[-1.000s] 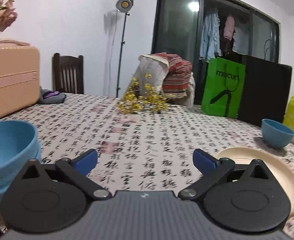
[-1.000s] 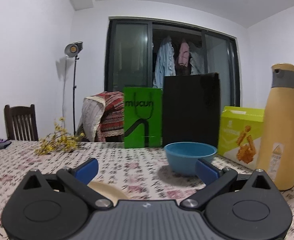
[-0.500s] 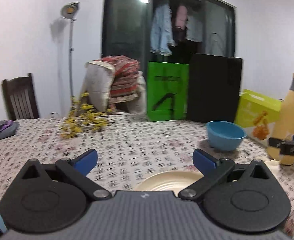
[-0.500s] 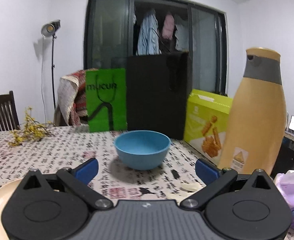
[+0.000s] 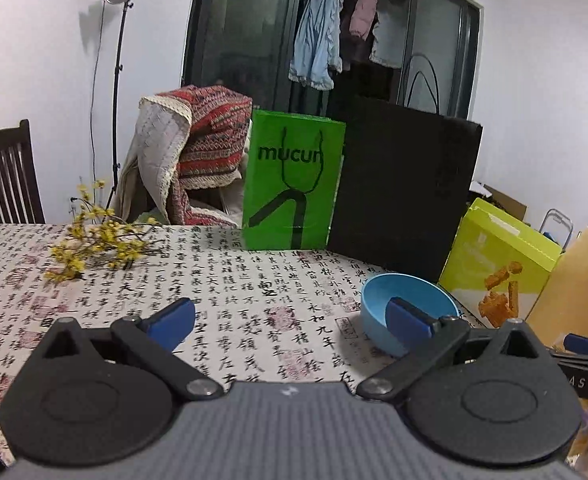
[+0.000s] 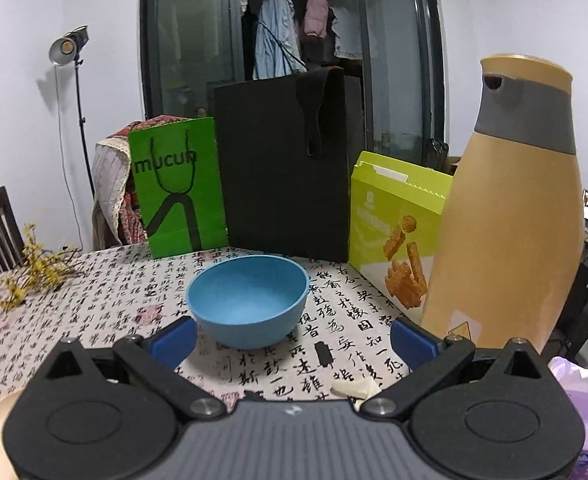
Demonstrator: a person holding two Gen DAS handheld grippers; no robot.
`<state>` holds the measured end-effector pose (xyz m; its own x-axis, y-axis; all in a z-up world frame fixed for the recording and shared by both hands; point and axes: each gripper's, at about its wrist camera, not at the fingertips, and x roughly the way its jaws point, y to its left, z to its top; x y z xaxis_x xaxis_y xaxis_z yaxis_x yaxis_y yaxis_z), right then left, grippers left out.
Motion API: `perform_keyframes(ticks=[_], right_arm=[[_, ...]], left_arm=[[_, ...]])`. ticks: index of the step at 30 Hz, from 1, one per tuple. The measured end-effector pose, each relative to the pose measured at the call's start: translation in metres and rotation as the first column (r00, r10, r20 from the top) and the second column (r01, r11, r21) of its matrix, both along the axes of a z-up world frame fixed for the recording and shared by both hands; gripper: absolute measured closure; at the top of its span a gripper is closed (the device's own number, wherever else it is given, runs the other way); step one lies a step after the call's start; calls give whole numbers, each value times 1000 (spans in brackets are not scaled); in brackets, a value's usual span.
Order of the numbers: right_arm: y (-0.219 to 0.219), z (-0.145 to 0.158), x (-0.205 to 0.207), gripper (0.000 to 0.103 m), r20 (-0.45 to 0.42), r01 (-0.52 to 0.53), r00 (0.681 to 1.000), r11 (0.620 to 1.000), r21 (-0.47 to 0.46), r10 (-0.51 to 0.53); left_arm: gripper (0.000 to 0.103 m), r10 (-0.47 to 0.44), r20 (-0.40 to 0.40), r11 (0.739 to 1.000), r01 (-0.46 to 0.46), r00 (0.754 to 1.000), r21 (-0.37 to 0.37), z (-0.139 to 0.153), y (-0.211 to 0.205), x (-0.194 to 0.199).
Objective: Organize plates and bowls
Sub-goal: 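Move both open tools to the last blue bowl by the yellow box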
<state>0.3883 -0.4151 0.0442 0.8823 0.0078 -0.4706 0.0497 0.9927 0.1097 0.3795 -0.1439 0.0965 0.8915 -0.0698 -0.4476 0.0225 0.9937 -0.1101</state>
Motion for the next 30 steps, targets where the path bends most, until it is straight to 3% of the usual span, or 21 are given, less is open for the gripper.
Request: perform_keyframes(ticks=[7,30], right_arm=[[-13,-7,37,0,-41,28,999,997,66,-25],[-21,-54,151,2,-141,92,987,992,83,-79]], left_arm=[[0,14,-36,1000,-14,999,0,-6,-23,41],[0,111,-193,993,-102,975,54,-55,-60,165]])
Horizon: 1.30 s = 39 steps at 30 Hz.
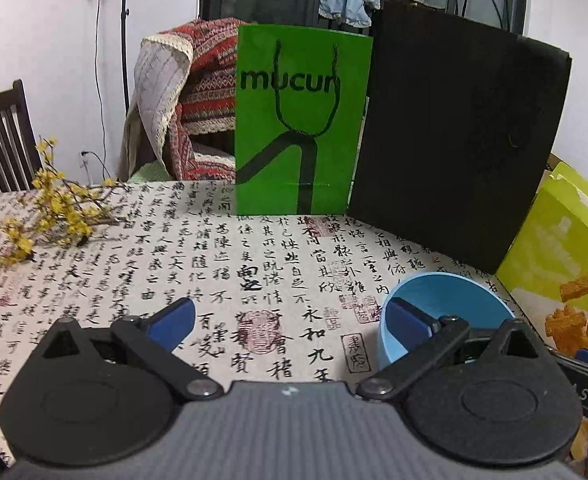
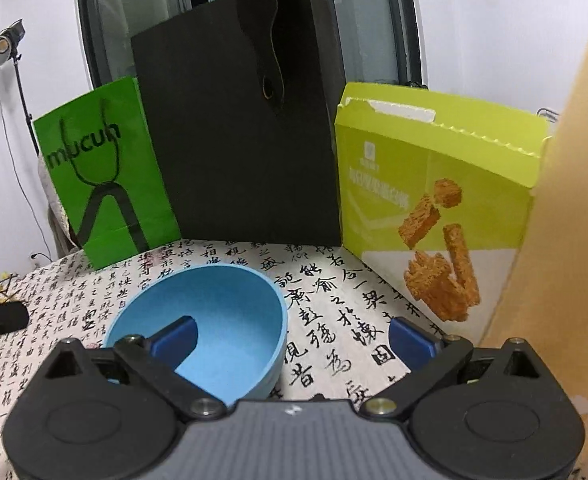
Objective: Organize plates and bowls
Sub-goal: 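Move both open tools to the last blue bowl by the yellow box, then close the right tool on the blue bowl rim while the left tool closes too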
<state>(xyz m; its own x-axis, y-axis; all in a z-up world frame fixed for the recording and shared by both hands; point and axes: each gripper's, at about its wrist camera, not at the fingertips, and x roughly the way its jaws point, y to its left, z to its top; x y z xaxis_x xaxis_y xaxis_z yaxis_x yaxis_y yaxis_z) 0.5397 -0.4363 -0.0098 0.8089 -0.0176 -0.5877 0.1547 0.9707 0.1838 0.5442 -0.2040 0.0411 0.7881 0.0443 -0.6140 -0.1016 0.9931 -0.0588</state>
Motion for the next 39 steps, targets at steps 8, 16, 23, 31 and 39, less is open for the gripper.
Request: perform_keyframes(ticks=[8,16,23,31,39], right_arm=[[2,-6,23,2,-19,72,997,997,15,-72],[-3,-16,22,2,31,69,997,997,41,-70],[-6,-24,23,10,14,34,999,998,48,-35],[-1,-26,23,32,5,19,1000,999,29,-19],[-1,-27,24,55,-10,10,1000,998,55,-9]], left_arm=[[0,3,-42,1000,-3,999,-9,-16,-14,25],[0,-10,-67,999,8,998,-31,-33,-18,35],[0,-23,-72,1000,21,997,-19,-39,-27,39],[0,-45,-76,999,46,996,16,-49,-37,42],[6,-84,-44,996,86,996,40,-53,-43,38]])
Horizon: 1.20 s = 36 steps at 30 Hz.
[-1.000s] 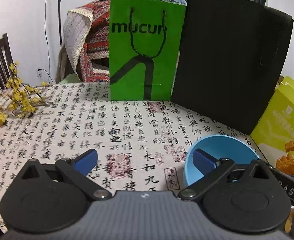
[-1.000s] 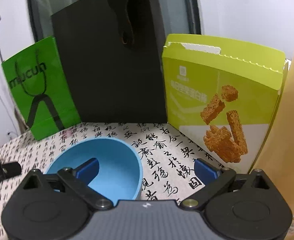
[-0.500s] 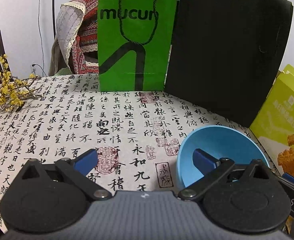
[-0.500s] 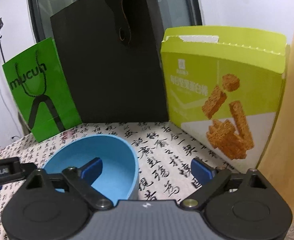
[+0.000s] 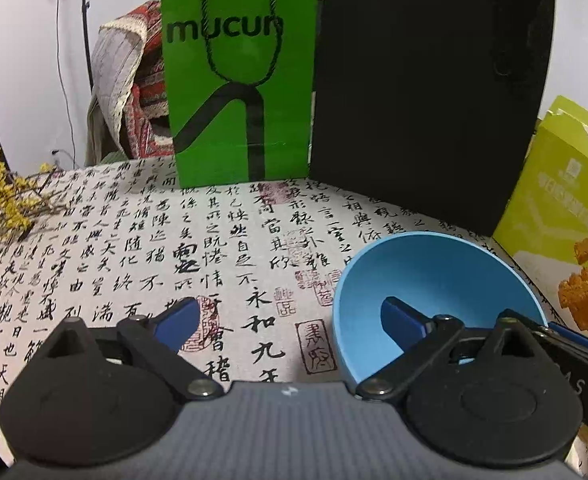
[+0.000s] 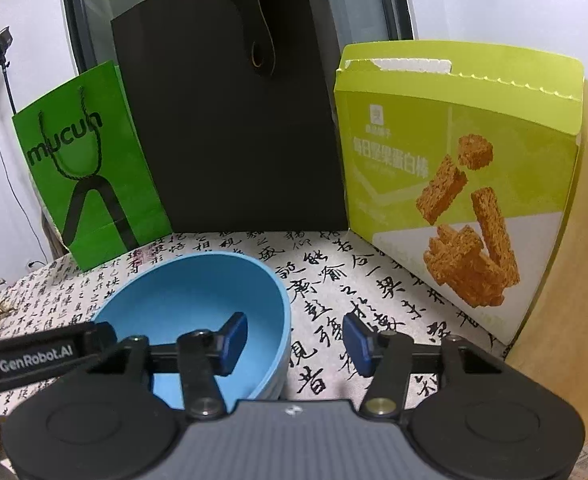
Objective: Organize plates and bowls
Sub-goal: 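Close the right tool on the blue bowl rim while the left tool closes too, then lift the gripped blue bowl off the tablecloth with both tools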
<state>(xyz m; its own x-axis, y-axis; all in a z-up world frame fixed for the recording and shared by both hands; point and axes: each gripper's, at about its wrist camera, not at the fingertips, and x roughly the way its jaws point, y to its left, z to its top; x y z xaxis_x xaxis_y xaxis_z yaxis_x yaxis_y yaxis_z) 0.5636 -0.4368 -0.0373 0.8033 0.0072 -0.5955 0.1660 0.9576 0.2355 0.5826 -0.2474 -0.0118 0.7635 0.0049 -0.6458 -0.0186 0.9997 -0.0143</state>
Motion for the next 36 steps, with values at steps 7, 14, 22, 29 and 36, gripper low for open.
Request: perform_keyframes(ticks=[7,14,22,29,36], right_arm=[[0,-6,3,74,-29,-14,999,999,44,15],[-1,-8,3,88,-32,-23,999,995,92,26],[0,-8,2,89,-28,-32,999,994,108,35],[-1,-8,2,90,-28,-28,999,993,115,31],[1,-4,-4,90,-11,-29,999,994,105,30]], left_arm=[[34,-47,-19,999,46,999,-27,-6,-4,2],[69,-97,-33,995,96,995,-41,-9,-8,0],[80,-126,-27,992,125,992,-30,-11,-16,-4],[80,-125,-11,992,124,992,-27,-8,-17,-7],[79,-121,4,992,122,993,-34,-2,-16,-12]])
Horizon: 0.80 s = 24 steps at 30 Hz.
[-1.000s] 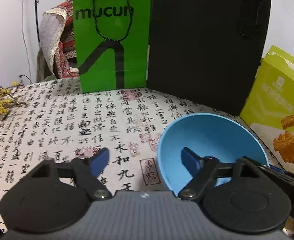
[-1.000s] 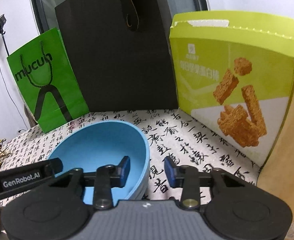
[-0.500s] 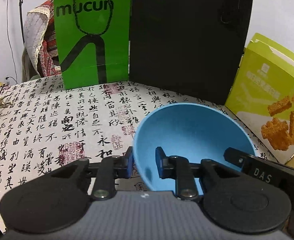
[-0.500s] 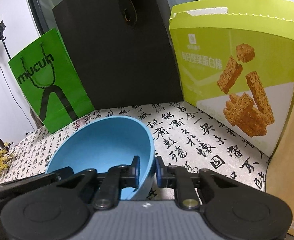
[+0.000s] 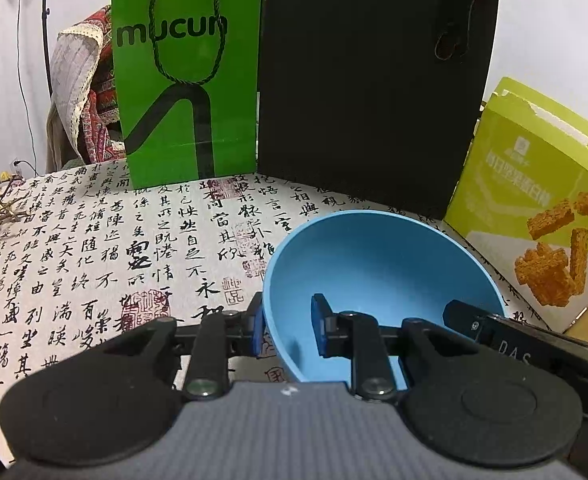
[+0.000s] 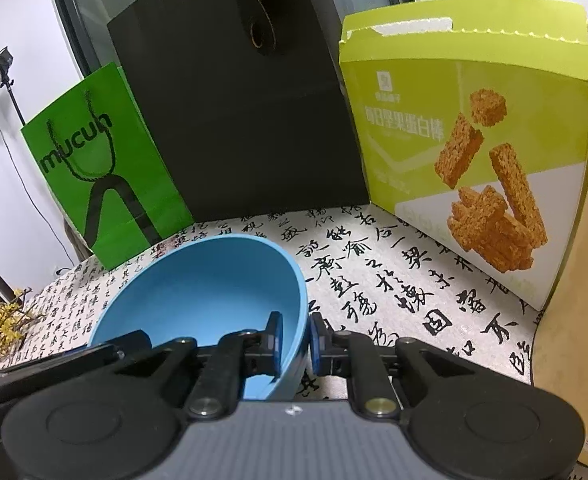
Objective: Organize plates and bowls
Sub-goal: 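Lift the gripped blue bowl off the tablecloth with both tools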
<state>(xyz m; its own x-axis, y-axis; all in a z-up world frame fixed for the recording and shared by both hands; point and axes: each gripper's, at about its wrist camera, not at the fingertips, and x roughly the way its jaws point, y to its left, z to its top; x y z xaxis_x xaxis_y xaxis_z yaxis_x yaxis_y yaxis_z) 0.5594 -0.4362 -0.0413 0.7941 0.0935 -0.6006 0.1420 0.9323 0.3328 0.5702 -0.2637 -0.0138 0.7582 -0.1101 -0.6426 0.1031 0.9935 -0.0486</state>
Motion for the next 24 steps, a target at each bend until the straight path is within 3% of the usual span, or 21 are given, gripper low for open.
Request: perform_keyframes(ticks=[24], right_arm=[[35,41,-48,89,33,7,999,998,-60,-5]], left_arm=[[79,0,34,1000,0,999,2,39,28,-61]])
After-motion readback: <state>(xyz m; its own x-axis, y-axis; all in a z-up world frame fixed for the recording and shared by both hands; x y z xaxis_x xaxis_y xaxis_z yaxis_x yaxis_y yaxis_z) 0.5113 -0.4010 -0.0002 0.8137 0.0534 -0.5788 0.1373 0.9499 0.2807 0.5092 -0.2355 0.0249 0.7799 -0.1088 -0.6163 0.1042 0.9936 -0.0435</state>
